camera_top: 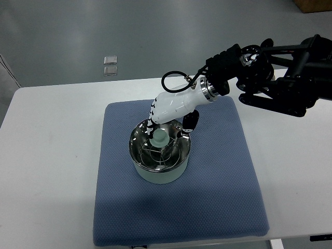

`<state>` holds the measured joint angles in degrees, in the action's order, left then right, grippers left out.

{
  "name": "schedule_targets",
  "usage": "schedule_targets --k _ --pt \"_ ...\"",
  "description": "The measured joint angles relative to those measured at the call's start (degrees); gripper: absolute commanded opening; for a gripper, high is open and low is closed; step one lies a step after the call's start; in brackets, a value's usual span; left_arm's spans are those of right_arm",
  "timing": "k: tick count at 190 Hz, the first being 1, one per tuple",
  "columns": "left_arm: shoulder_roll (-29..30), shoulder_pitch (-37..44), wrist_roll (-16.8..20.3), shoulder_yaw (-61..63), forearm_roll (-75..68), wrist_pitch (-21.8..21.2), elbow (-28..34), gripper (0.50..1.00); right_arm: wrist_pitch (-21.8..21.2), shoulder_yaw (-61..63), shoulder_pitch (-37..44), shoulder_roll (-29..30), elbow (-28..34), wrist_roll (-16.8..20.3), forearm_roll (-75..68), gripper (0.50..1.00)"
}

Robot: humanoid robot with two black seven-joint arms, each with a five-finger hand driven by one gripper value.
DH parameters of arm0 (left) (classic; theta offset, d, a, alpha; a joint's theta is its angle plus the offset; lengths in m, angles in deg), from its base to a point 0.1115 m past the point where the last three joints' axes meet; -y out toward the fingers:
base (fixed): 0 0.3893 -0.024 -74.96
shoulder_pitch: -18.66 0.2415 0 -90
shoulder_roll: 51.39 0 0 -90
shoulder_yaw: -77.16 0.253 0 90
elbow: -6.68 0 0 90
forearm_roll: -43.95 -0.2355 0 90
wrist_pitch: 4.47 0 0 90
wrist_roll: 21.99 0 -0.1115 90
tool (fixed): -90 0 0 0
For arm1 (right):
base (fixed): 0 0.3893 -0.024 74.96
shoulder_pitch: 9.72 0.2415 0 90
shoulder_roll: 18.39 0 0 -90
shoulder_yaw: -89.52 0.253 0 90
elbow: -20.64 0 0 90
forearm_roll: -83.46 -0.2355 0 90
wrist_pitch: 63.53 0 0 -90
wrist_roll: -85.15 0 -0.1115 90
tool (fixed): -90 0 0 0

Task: Open lid and place right of pot
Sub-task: 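Lower the right hand and close fingers around the green lid knob, then lift the glass lid off the saucepan with the right hand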

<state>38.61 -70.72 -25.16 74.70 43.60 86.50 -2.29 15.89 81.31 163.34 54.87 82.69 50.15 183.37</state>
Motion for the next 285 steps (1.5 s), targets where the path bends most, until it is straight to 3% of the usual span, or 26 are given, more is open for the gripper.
schedule_targets --k 24,83,102,116,129,234,258,265,281,282,285 --pt "0.0 0.0 0.0 0.0 0.0 0.0 0.0 1.000 0.1 0.0 -0.2 0.0 0.0 0.0 0.0 0.656" --pt "0.0 0.0 0.0 0.0 0.0 0.0 0.0 1.000 0.1 0.0 -0.3 0.3 0.0 0.0 0.0 0.654" --pt "0.0 0.0 0.0 0.0 0.0 0.0 0.0 1.000 0.1 0.0 -0.3 0.4 0.0 0.0 0.0 0.617" --pt "0.0 0.0 0.0 0.0 0.0 0.0 0.0 1.000 0.0 0.0 -0.2 0.3 0.1 0.0 0.0 0.625" --pt "0.0 0.0 0.0 0.0 0.0 0.0 0.0 1.000 0.0 0.0 0.0 0.2 0.3 0.0 0.0 0.682" --pt "0.0 0.0 0.0 0.0 0.0 0.0 0.0 1.000 -0.1 0.0 0.0 0.2 0.8 0.0 -1.7 0.713" --pt "0.0 0.0 0.0 0.0 0.0 0.0 0.0 1.000 0.1 0.0 -0.1 0.2 0.8 0.0 -1.7 0.699" --pt "0.0 0.0 0.0 0.0 0.0 0.0 0.0 1.000 0.1 0.0 -0.1 0.1 0.8 0.0 -1.7 0.648" --pt "0.0 0.0 0.0 0.0 0.0 0.0 0.0 1.000 0.1 0.0 -0.1 0.2 0.8 0.0 -1.6 0.637" --pt "0.0 0.0 0.0 0.0 0.0 0.0 0.0 1.000 0.1 0.0 -0.1 0.2 0.8 0.0 -1.6 0.611" --pt "0.0 0.0 0.0 0.0 0.0 0.0 0.0 1.000 0.1 0.0 -0.1 0.2 0.8 0.0 -1.6 0.607"
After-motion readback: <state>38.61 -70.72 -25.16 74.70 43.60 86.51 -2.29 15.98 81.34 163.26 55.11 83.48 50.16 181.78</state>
